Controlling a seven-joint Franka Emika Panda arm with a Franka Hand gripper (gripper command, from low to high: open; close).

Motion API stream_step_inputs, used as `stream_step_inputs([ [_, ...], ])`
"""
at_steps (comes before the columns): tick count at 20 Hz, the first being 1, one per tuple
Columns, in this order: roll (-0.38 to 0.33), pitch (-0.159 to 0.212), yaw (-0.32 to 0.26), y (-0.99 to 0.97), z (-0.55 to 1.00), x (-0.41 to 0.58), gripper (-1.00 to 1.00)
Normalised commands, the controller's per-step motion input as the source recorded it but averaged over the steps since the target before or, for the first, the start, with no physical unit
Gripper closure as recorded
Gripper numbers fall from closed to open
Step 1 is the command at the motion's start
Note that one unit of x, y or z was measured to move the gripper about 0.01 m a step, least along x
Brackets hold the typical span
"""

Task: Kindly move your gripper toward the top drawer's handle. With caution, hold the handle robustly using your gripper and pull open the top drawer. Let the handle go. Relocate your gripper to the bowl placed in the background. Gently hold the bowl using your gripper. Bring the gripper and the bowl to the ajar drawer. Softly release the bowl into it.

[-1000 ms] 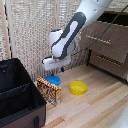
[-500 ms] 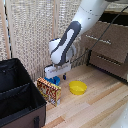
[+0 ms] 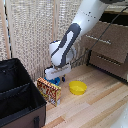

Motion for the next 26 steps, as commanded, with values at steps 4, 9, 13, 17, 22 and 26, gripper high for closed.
stream_step_inputs([
  [4,-0.002,-0.044,-0.036,0.06,0.22,0.004,1.00],
  [9,0.043,0.001,0.010,0.13,0.21,0.094,1.00],
  [13,0.007,0.055,0.057,0.10,0.23,0.116,1.00],
  [17,0.081,0.064,0.012,0.08,0.44,0.257,1.00],
  [22,0.069,0.012,-0.106,0.00,0.92,0.203,1.00],
  [26,0.005,0.002,-0.107,0.00,1.00,0.256,1.00],
])
